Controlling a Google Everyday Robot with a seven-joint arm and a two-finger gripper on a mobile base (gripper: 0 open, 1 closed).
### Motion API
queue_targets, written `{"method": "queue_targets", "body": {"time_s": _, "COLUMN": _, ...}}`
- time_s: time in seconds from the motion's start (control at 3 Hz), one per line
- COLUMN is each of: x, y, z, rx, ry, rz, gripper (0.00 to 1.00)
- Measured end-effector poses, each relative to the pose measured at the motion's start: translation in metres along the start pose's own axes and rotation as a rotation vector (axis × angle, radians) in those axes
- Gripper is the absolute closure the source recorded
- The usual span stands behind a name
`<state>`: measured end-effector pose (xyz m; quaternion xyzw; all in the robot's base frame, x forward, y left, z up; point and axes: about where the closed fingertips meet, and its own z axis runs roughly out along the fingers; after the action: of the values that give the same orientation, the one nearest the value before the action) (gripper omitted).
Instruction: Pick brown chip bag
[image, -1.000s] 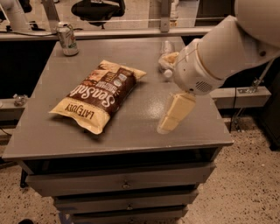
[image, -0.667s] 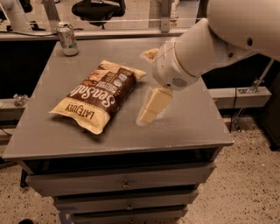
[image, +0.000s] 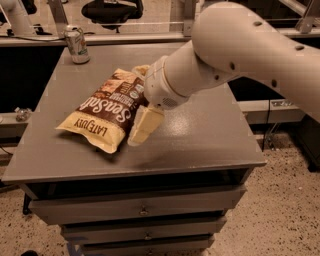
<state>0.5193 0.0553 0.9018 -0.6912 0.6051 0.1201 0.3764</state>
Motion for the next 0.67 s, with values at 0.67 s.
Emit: {"method": "queue_targets", "body": {"time_s": 0.67, "x": -0.001, "y": 0.002, "z": 0.047, "rx": -0.026, "ry": -0.016, "rz": -0.009, "gripper": 0.18}}
